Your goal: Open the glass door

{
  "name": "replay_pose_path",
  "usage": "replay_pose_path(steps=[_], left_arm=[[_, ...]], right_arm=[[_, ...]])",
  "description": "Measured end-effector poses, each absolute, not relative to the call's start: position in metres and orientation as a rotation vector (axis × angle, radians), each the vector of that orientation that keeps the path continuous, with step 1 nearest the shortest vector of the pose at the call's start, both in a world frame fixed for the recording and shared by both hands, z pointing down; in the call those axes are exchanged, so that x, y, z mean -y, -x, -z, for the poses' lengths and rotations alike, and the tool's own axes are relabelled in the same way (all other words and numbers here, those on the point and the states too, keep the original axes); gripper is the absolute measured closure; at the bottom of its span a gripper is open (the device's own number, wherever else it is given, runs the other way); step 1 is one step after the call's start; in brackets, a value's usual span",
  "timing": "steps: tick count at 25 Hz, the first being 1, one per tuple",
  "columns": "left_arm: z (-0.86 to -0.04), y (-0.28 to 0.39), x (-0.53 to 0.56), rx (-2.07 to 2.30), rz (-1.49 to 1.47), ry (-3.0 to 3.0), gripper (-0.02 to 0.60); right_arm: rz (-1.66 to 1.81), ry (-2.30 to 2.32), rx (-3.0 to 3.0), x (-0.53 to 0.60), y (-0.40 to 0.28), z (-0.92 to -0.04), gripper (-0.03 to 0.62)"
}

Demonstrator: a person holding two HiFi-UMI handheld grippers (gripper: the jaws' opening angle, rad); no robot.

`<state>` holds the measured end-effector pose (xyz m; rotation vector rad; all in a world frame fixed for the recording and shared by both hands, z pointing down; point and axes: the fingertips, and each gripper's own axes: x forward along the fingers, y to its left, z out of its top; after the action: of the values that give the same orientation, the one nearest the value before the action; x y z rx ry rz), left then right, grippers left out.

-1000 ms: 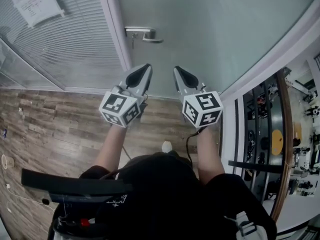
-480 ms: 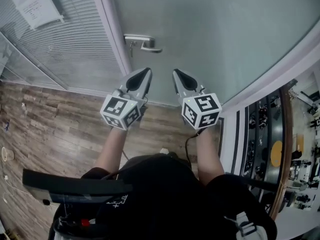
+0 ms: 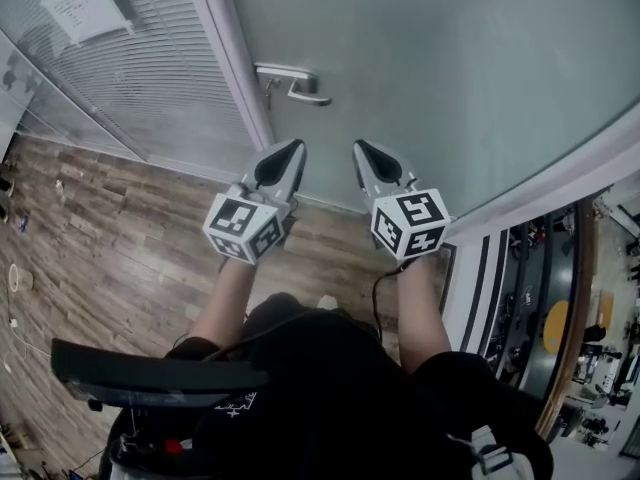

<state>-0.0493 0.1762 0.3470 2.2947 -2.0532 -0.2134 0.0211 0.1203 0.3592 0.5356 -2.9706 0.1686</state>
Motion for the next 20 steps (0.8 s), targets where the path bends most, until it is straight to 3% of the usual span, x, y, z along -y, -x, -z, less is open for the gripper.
replay_pose_path(steps=[20], left_arm=[[-0.366,0.135,-0.127,2.001,0.224,-2.285,0.581]], right_arm=[[-0.142,-0.548,2.915,-0.071,0.056,-0.371,0.591]])
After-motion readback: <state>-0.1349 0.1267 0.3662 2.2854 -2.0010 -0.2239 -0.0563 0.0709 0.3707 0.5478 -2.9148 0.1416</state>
